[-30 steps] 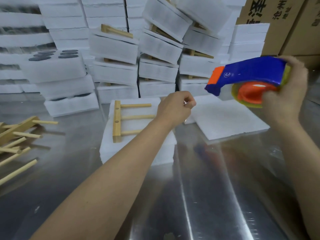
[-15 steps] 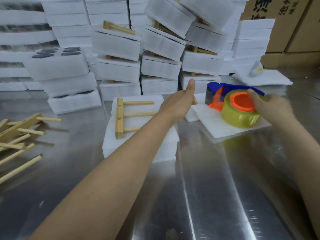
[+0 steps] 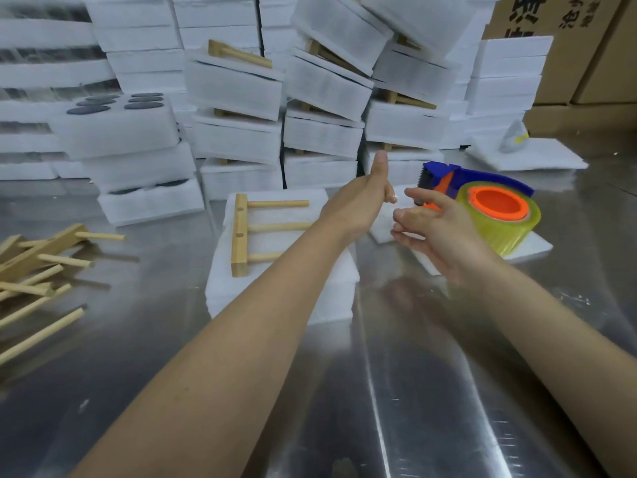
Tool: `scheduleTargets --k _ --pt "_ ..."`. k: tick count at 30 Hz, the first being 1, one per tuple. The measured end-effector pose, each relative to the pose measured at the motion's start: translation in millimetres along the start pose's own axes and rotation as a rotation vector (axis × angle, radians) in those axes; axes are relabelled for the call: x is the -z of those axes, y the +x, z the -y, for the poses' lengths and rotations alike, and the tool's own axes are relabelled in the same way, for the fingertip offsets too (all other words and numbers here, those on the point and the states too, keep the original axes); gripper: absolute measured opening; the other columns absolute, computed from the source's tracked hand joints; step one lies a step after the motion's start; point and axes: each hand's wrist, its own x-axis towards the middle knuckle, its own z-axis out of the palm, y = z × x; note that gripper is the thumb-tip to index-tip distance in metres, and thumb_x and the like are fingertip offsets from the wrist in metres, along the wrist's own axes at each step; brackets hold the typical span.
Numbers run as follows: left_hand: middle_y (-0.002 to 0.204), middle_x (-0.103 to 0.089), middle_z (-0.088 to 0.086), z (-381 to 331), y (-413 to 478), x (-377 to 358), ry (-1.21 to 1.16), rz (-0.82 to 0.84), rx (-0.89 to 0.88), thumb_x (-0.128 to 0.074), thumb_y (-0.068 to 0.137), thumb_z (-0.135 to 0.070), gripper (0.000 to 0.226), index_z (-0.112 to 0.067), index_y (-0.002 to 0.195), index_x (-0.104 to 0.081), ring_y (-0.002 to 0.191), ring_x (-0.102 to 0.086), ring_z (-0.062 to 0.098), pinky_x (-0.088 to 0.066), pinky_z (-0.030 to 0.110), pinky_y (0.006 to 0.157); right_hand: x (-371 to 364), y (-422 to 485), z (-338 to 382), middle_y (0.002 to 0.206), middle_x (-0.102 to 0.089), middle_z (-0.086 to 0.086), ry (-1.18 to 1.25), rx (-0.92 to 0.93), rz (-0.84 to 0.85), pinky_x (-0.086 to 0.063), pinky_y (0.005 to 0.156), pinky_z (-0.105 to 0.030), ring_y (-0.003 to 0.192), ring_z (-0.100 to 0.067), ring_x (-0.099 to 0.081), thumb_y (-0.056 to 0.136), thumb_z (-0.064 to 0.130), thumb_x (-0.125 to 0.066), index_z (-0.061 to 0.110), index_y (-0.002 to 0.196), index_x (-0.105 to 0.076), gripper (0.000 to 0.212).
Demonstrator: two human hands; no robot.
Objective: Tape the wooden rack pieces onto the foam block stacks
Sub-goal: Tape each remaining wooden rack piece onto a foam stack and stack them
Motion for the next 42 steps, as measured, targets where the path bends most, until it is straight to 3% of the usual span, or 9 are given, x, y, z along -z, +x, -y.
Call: scheduleTargets --k 7,12,16,18,22,26,30,37,42 --pt "0.072 -0.054 -0.009 0 -5 -6 0.157 -0.102 -0.064 -0.012 0.099 -0.058 0.069 -0.023 0.074 -0.066 0.081 -0.056 0.017 -0.045 0.039 0.086 3 0 7 0.071 -0.060 -0.007 -0.432 0.102 0.008 -0.057 0.064 -0.029 0.051 -0.008 -0.061 0.084 -0.010 -0.062 0.015 0.086 -0.048 0.029" --pt "0.125 -0.042 0.009 5 -2 -9 0.407 -0.182 -0.046 -0.014 0.102 -0.049 0.064 -0.004 0.117 -0.057 0.116 -0.040 0.028 -0.037 0.044 0.100 -1 3 -10 0.067 -0.056 -0.003 -0.753 0.240 0.032 -0.052 0.071 -0.044 0.065 -0.030 -0.061 0.083 -0.007 -0.060 0.020 0.071 -0.048 0.032" --pt "0.109 -0.046 0.008 -13 -14 3 0.094 -0.332 -0.220 -0.025 0.105 -0.026 0.034 -0.009 0.096 -0.053 0.105 -0.051 0.024 -0.041 0.030 0.090 -9 -4 -22 0.072 -0.056 -0.001 -0.974 0.345 0.076 -0.041 0.065 -0.032 0.071 -0.029 -0.058 0.081 -0.007 -0.055 0.018 0.078 -0.051 0.025" --pt "0.104 -0.054 0.002 -21 -27 25 -0.150 -0.270 -0.277 -0.032 0.104 -0.017 0.026 -0.014 0.110 -0.057 0.093 -0.060 0.016 -0.047 0.027 0.084 -11 -7 -25 0.069 -0.053 0.003 -1.010 0.368 0.100 -0.036 0.059 -0.027 0.066 -0.023 -0.053 0.080 -0.009 -0.053 0.014 0.080 -0.051 0.023" --pt "0.101 -0.064 -0.009 5 -56 91 0.025 -0.445 -0.523 -0.046 0.093 -0.011 0.030 -0.021 0.118 -0.059 0.091 -0.060 -0.002 -0.043 0.008 0.075 -13 -7 -26 0.069 -0.052 0.002 -1.040 0.356 0.141 -0.034 0.054 -0.015 0.062 -0.007 -0.046 0.081 -0.009 -0.050 0.013 0.081 -0.050 0.022" --pt "0.125 -0.054 0.000 69 -78 119 -0.111 -0.570 -0.060 -0.042 0.100 -0.018 0.030 -0.018 0.129 -0.050 0.109 -0.052 0.004 -0.037 0.006 0.086 -17 -5 -24 0.074 -0.057 -0.004 -1.080 0.335 0.164 -0.034 0.054 -0.017 0.065 -0.015 -0.048 0.080 -0.009 -0.049 0.011 0.083 -0.051 0.020" --pt "0.082 -0.075 -0.001 95 -91 116 -0.478 -0.266 0.370 -0.034 0.101 -0.047 0.046 -0.019 0.087 -0.068 0.078 -0.071 0.011 -0.051 0.018 0.065 -23 -5 -22 0.079 -0.059 -0.008 -1.147 0.317 0.177 -0.039 0.057 -0.018 0.065 -0.019 -0.050 0.082 -0.008 -0.047 0.010 0.086 -0.051 0.019" --pt "0.100 -0.075 0.002 94 -93 118 -0.567 -0.140 0.423 -0.041 0.096 -0.055 0.045 -0.021 0.104 -0.070 0.093 -0.071 0.018 -0.052 0.036 0.087 -59 -17 -37 0.098 -0.047 -0.013 -1.522 0.287 0.119 -0.045 0.069 -0.039 0.087 -0.037 -0.054 0.089 0.006 -0.047 0.014 0.110 -0.040 0.024" --pt "0.092 -0.076 -0.004 92 -93 118 -0.590 -0.107 0.403 -0.034 0.100 -0.052 0.043 -0.023 0.105 -0.066 0.083 -0.072 0.010 -0.055 0.026 0.068 -77 -17 -49 0.110 -0.044 -0.013 -1.742 0.235 0.093 -0.041 0.075 -0.038 0.101 -0.037 -0.048 0.090 0.023 -0.039 0.019 0.130 -0.031 0.041"
